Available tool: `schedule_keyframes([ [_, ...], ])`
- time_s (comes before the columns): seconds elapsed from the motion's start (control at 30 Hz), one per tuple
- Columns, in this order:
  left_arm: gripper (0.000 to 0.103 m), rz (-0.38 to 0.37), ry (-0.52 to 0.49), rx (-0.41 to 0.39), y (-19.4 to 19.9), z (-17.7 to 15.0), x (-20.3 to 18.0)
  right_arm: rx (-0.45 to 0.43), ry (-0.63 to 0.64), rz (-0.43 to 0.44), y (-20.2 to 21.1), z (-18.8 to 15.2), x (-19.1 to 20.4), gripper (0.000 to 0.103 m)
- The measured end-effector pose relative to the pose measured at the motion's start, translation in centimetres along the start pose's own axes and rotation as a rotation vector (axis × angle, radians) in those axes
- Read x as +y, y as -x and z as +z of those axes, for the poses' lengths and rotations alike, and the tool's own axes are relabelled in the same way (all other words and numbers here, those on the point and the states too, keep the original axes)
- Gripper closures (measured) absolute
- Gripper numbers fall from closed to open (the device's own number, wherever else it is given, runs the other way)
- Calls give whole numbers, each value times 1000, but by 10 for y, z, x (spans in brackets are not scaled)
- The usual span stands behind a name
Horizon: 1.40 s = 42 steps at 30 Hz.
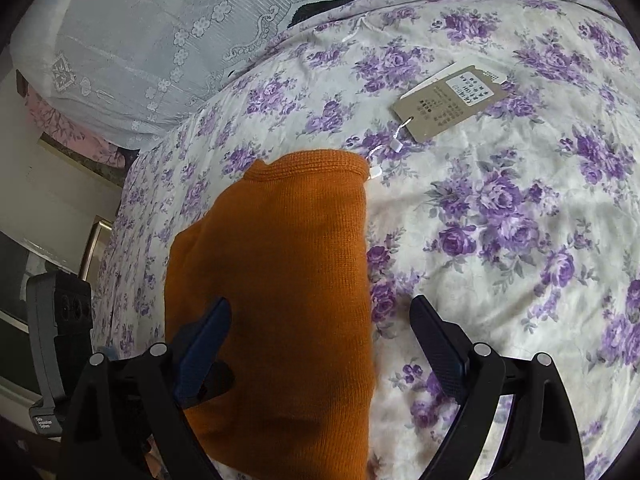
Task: Fold small clothes
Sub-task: 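Grasp the folded orange cardigan bundle with the right tool, then carry the bundle with the right tool toward the stack of folded clothes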
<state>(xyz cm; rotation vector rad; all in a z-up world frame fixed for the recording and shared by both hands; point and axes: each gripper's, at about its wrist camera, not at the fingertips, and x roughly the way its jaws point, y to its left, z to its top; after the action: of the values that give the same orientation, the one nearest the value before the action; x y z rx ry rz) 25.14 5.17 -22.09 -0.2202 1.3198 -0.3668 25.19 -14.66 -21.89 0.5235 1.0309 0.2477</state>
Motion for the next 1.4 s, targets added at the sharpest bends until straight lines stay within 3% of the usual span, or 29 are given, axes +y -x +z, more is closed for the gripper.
schedule_keyframes([
  [0.2, 5, -13, -12, -25, -5, -4, 1, 6, 66, -2, -14, 1, 11, 13],
  [0.37, 4, 2, -35, -54, -8, -8, -2, 0, 50, 31, -21, 1, 5, 8],
  [0.43, 5, -23, -28, -58, -8, -9, -2, 2, 71, 54, -24, 1, 5, 3],
  [0.5, 8, -141, -20, -16, -12, -11, -5, -2, 99, 45, -25, 1, 8, 3],
  [0.6, 7, -104, -78, -33, -14, -17, -13, -9, 91, 66, -26, 1, 6, 3],
  [0.67, 7, -137, -57, -48, -12, -15, -7, -7, 62, 101, -24, 3, 1, 3],
  [0.7, 7, -152, -44, -53, -11, -13, -3, -5, 38, 121, -22, 4, -2, 6],
  [0.8, 7, -171, -17, -68, -11, -7, 2, 29, -17, 204, -23, 5, -5, 26],
  [0.87, 8, -168, -16, -81, -12, -3, 2, 27, 29, 160, -27, 1, 3, 26],
  [0.97, 10, -146, -33, -98, -15, -1, -4, 7, 23, 167, -31, 1, 3, 27],
  [1.17, 36, -144, -34, -112, -7, 0, -6, -31, 8, 120, -20, -4, 9, 43],
  [1.4, 57, -143, -56, -122, 8, -6, -6, -54, -57, 171, -7, -6, 0, 63],
])
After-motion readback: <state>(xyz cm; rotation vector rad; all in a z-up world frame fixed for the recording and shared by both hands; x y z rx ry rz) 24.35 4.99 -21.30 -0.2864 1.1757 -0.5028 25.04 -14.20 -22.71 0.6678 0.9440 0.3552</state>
